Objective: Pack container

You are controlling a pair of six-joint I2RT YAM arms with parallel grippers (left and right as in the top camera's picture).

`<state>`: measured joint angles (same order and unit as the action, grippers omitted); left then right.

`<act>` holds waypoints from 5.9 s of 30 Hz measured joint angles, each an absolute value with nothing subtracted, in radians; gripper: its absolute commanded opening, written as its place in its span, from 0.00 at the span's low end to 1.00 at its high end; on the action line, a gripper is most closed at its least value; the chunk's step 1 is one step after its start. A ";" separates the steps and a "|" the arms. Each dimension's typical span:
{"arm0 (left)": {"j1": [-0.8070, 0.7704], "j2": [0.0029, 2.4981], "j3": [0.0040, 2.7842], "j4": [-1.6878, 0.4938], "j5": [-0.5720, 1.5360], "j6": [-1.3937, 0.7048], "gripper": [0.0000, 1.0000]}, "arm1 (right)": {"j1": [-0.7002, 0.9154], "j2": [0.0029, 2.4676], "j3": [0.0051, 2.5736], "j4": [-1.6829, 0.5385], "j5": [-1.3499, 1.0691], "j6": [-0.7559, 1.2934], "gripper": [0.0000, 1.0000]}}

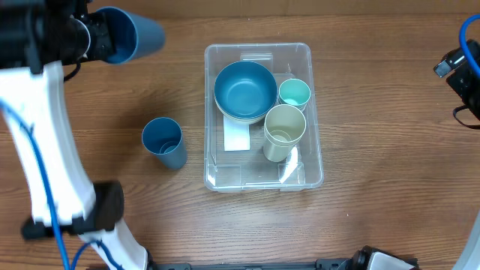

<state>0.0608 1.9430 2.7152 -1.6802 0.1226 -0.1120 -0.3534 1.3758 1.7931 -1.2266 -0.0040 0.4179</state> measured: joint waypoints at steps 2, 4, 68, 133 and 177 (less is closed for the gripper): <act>-0.064 1.835 2.742 -1.684 0.144 -0.112 0.04 | -0.354 1.376 1.793 -1.227 -0.004 0.418 1.00; -0.192 1.789 2.744 -1.686 0.153 -0.112 0.04 | -0.354 1.376 1.793 -1.227 -0.004 0.418 1.00; -0.063 1.695 1.523 -1.393 -0.010 -0.231 0.28 | -0.354 1.380 1.793 -1.226 -0.004 0.418 1.00; -0.174 1.507 2.355 -1.688 -0.244 -0.347 1.00 | -0.353 1.380 1.792 -1.227 -0.004 0.418 1.00; -0.174 1.453 2.357 -1.691 -0.252 -0.349 1.00 | 0.049 0.162 0.442 -0.751 -0.069 0.166 1.00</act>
<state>-0.1738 1.4532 2.3569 -1.6909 -0.2523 -0.3492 0.0486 0.1616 0.4419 -0.7509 -0.0689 0.1658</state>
